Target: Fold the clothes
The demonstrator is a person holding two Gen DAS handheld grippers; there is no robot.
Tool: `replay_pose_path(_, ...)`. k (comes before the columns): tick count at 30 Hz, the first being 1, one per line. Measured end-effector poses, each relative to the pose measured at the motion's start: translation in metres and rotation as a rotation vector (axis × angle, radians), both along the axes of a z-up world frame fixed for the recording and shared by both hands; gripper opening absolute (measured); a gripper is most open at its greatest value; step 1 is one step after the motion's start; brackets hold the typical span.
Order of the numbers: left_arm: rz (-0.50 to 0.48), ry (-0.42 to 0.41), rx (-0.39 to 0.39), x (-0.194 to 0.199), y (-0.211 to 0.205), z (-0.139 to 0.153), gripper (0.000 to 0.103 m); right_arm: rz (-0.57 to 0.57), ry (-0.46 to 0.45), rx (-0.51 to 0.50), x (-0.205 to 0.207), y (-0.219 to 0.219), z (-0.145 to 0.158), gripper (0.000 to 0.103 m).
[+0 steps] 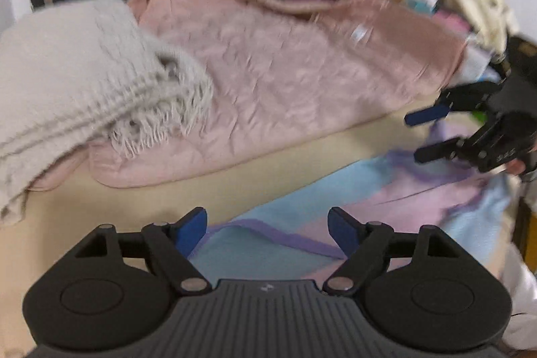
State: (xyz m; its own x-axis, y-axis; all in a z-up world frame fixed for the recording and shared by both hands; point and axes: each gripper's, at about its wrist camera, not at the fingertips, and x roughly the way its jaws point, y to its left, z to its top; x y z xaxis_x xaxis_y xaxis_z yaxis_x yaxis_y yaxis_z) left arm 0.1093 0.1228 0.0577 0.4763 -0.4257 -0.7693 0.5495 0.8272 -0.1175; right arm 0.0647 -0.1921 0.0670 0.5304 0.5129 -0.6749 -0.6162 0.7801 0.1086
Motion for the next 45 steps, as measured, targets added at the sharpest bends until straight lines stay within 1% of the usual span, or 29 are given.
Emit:
replay_pose_path(1,-0.001,0.024,0.003,0.006,0.000,-0.007,0.080,-0.013,0.020,-0.007,0.004,0.004,-0.005,0.053)
replay_pose_path(2,-0.008,0.037,-0.003,0.009,0.001,-0.012,0.079,-0.025,0.039,-0.013,0.009,0.007,-0.010,0.047)
replay_pose_path(3,-0.019,0.045,-0.014,0.011,0.003,-0.017,0.072,-0.029,0.051,-0.021,0.011,0.008,-0.014,0.042)
replay_pose_path(4,-0.030,0.053,-0.025,0.013,0.005,-0.021,0.064,-0.030,0.060,-0.031,0.012,0.009,-0.019,0.039)
replay_pose_path(5,-0.034,0.048,-0.040,0.013,0.008,-0.023,0.063,-0.028,0.066,-0.041,0.010,0.009,-0.023,0.037)
replay_pose_path(6,-0.031,0.046,-0.052,0.014,0.011,-0.024,0.051,-0.025,0.062,-0.049,0.010,0.009,-0.027,0.031)
replay_pose_path(7,-0.026,0.049,-0.063,0.015,0.014,-0.025,0.030,-0.022,0.058,-0.056,0.009,0.009,-0.030,0.024)
replay_pose_path(9,-0.020,0.051,-0.076,0.016,0.017,-0.027,0.011,-0.017,0.050,-0.071,0.007,0.010,-0.036,0.008)
replay_pose_path(12,-0.025,0.002,-0.073,0.010,0.018,-0.024,0.005,-0.015,0.038,-0.049,0.003,0.010,-0.033,0.006)
replay_pose_path(15,-0.016,-0.059,-0.094,0.000,0.020,-0.014,0.005,-0.012,-0.019,-0.025,-0.009,0.007,-0.023,0.005)
replay_pose_path(19,-0.029,-0.151,-0.088,-0.026,0.023,0.005,0.004,0.009,-0.090,0.023,-0.031,0.000,-0.005,0.005)
replay_pose_path(20,-0.027,-0.182,-0.073,-0.036,0.023,0.010,0.004,0.014,-0.107,0.031,-0.037,-0.002,-0.001,0.005)
replay_pose_path(23,-0.035,-0.325,0.011,-0.082,0.017,0.013,0.004,0.049,-0.207,0.018,-0.070,-0.008,0.007,0.005)
replay_pose_path(24,-0.043,-0.374,0.041,-0.100,0.015,0.012,0.004,0.099,-0.256,-0.005,-0.087,-0.008,0.005,0.005)
replay_pose_path(25,-0.045,-0.398,0.069,-0.115,0.015,0.007,0.004,0.149,-0.303,-0.029,-0.105,-0.009,0.003,0.005)
replay_pose_path(26,-0.044,-0.412,0.096,-0.130,0.015,0.000,0.004,0.191,-0.299,-0.057,-0.119,-0.008,-0.003,0.005)
replay_pose_path(29,-0.012,-0.363,0.134,-0.144,0.026,-0.017,0.004,0.306,-0.260,-0.122,-0.150,-0.007,-0.019,0.006)
replay_pose_path(30,0.001,-0.343,0.145,-0.147,0.030,-0.022,0.006,0.328,-0.257,-0.119,-0.155,-0.009,-0.019,0.007)
replay_pose_path(31,0.026,-0.334,0.158,-0.145,0.035,-0.023,0.010,0.349,-0.253,-0.115,-0.159,-0.010,-0.020,0.009)
replay_pose_path(32,0.058,-0.329,0.170,-0.139,0.039,-0.021,0.014,0.351,-0.251,-0.086,-0.157,-0.013,-0.015,0.015)
replay_pose_path(33,0.073,-0.334,0.172,-0.133,0.041,-0.018,0.028,0.352,-0.249,-0.057,-0.155,-0.015,-0.010,0.023)
replay_pose_path(34,0.080,-0.343,0.168,-0.127,0.042,-0.015,0.049,0.333,-0.254,-0.023,-0.149,-0.016,-0.003,0.028)
replay_pose_path(35,0.086,-0.352,0.164,-0.120,0.043,-0.012,0.054,0.313,-0.260,0.011,-0.144,-0.016,0.003,0.037)
replay_pose_path(36,0.087,-0.343,0.149,-0.113,0.042,-0.009,0.054,0.296,-0.269,0.033,-0.139,-0.013,0.008,0.040)
replay_pose_path(37,0.084,-0.324,0.129,-0.104,0.040,-0.007,0.054,0.278,-0.271,0.041,-0.133,-0.008,0.011,0.040)
replay_pose_path(39,0.091,-0.243,0.045,-0.085,0.038,-0.003,0.054,0.250,-0.264,0.041,-0.122,0.000,0.013,0.040)
replay_pose_path(42,0.169,-0.110,-0.046,-0.065,0.032,-0.006,0.054,0.265,-0.276,-0.010,-0.122,0.017,0.005,0.040)
replay_pose_path(45,0.274,-0.042,-0.071,-0.055,0.027,-0.015,0.054,0.295,-0.301,-0.071,-0.131,0.024,-0.006,0.040)
